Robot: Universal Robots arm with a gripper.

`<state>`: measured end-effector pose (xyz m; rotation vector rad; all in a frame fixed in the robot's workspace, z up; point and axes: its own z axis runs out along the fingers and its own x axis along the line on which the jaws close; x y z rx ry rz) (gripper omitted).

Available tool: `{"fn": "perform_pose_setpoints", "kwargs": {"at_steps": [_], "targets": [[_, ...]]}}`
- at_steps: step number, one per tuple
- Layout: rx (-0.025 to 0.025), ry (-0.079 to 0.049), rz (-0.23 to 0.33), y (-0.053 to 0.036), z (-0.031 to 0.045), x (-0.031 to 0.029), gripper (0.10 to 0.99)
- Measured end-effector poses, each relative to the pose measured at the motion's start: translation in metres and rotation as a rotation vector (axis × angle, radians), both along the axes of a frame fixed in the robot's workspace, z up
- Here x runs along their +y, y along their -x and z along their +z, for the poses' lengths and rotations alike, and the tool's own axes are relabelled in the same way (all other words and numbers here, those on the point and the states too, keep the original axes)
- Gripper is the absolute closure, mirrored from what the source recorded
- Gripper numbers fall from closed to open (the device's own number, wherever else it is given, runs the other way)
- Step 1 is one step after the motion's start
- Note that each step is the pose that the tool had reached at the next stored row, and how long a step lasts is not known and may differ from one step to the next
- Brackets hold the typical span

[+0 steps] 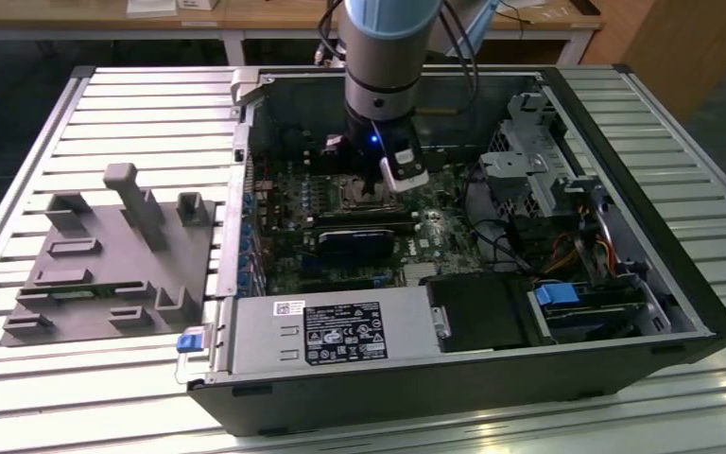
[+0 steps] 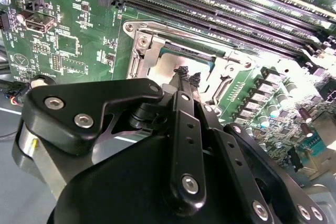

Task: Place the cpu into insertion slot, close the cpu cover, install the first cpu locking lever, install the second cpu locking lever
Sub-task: 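Install the second cpu locking lever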

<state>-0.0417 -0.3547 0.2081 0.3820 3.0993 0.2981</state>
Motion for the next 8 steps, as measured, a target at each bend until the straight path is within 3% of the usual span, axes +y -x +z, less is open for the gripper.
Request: {"fn": "perform_pose_setpoints", "kwargs": {"at_steps": [8], "targets": [[0.0000, 0.003, 0.000, 0.0000, 0.0000, 0.0014, 0.984]]}}
